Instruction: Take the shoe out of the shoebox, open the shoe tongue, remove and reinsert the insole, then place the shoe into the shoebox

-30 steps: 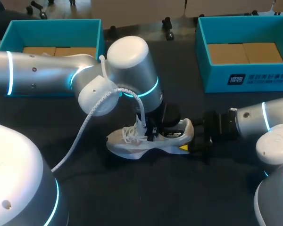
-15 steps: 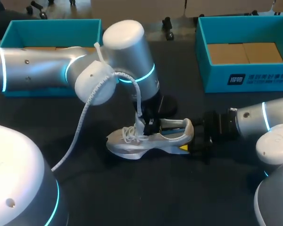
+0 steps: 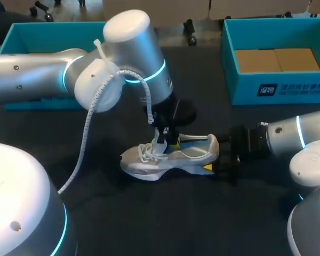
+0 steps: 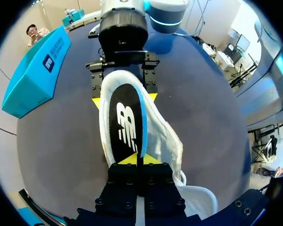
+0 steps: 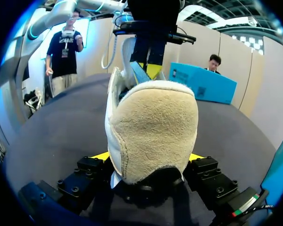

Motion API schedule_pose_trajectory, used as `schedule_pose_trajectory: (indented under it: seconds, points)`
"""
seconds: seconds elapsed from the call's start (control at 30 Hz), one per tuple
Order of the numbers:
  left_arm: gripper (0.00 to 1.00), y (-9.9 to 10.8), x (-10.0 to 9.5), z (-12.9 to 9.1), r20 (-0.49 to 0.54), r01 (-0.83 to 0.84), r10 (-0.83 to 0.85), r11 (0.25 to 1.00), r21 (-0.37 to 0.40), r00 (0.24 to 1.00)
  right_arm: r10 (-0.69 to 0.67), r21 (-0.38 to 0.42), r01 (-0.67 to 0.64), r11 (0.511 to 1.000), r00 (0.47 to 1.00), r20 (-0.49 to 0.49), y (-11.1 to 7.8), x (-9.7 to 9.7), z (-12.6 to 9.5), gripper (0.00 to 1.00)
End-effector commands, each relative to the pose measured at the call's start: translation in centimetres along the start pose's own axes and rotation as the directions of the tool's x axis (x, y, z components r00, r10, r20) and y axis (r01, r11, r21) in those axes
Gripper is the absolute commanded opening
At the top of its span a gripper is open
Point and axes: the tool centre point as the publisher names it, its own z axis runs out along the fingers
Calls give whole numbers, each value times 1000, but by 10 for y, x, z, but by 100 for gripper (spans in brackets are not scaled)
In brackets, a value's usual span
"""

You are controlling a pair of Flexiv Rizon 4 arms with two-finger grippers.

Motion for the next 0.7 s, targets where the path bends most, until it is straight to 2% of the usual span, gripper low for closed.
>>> schedule_pose_trajectory:
  seconds: [0.03, 0.7]
  points:
    - [0, -3, 2, -2, 9, -2, 2, 1000, -1, 1000, 1, 8, -1, 1000, 1000, 1, 0, 1, 5, 0]
    - [0, -39, 3, -14, 22, -25, 23, 999, 49, 999, 1, 8, -1, 1000, 1000, 1, 0, 1, 5, 0]
